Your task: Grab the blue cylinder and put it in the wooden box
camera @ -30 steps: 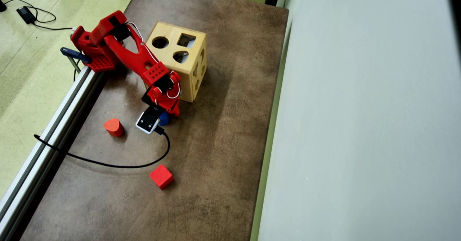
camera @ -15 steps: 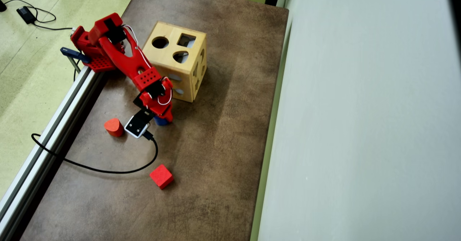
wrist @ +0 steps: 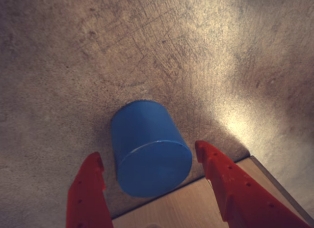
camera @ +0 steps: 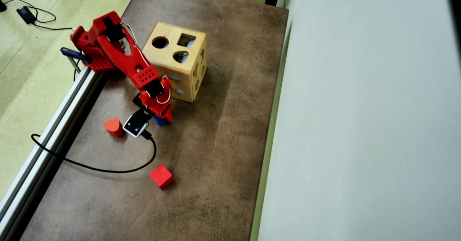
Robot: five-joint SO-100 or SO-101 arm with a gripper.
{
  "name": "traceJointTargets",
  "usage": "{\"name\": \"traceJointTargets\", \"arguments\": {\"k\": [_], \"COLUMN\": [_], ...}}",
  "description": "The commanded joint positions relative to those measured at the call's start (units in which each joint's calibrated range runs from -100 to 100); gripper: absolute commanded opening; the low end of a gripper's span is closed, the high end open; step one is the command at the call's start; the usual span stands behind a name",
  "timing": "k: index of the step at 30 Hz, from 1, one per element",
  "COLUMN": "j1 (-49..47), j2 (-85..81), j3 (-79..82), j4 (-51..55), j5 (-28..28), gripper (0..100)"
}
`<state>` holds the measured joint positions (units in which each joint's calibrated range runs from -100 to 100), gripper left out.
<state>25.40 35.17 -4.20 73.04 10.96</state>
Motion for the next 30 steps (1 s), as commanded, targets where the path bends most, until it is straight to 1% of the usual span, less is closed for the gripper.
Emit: {"name": "traceJointTargets", "arguments": {"k": [1, 6, 13, 18, 21, 26, 30], "j1": [0.23, 0.23, 0.23, 0.23, 0.23, 0.23, 0.23], "j2": [-4.47, -4.47, -4.47, -4.47, -4.64, -12.45, -23.92], "j3": [-0.81, -1.17, -1.08, -1.08, -1.17, -0.63, -0.72], "j4": [-0.22, -0.3, -0.38, -0.38, 0.42, 1.38, 7.01], "j5": [-0.05, -0.1, -0.24, -0.29, -0.05, -0.15, -0.1], "gripper": [26, 18, 14, 9, 8, 8, 8]}}
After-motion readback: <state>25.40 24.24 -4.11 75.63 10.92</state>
